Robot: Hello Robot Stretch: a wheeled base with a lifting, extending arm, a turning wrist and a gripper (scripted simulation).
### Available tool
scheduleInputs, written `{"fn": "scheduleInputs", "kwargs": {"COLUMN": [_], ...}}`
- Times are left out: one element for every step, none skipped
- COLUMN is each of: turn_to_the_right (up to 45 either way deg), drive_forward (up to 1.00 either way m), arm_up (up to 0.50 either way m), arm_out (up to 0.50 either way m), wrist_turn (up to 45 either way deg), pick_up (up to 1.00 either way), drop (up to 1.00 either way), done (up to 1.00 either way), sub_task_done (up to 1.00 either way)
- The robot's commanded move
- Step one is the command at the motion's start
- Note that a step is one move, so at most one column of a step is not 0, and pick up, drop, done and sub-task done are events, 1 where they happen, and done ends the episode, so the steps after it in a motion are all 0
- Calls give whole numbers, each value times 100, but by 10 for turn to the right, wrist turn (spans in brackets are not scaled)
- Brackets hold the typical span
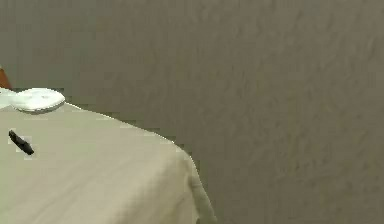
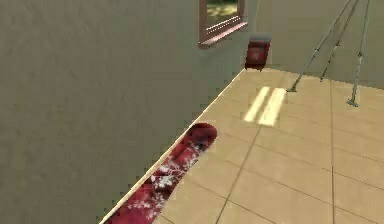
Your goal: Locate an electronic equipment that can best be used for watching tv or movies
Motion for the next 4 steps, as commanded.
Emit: {"fn": "scheduleInputs", "kwargs": {"turn_to_the_right": [450, 450, 450, 0], "drive_forward": [0, 0, 0, 30], "arm_up": [0, 0, 0, 0], "arm_out": [0, 0, 0, 0], "wrist_turn": [0, 0, 0, 0], "pick_up": [0, 0, 0, 0], "drop": [0, 0, 0, 0], "done": [0, 0, 0, 0], "sub_task_done": [0, 0, 0, 0]}}
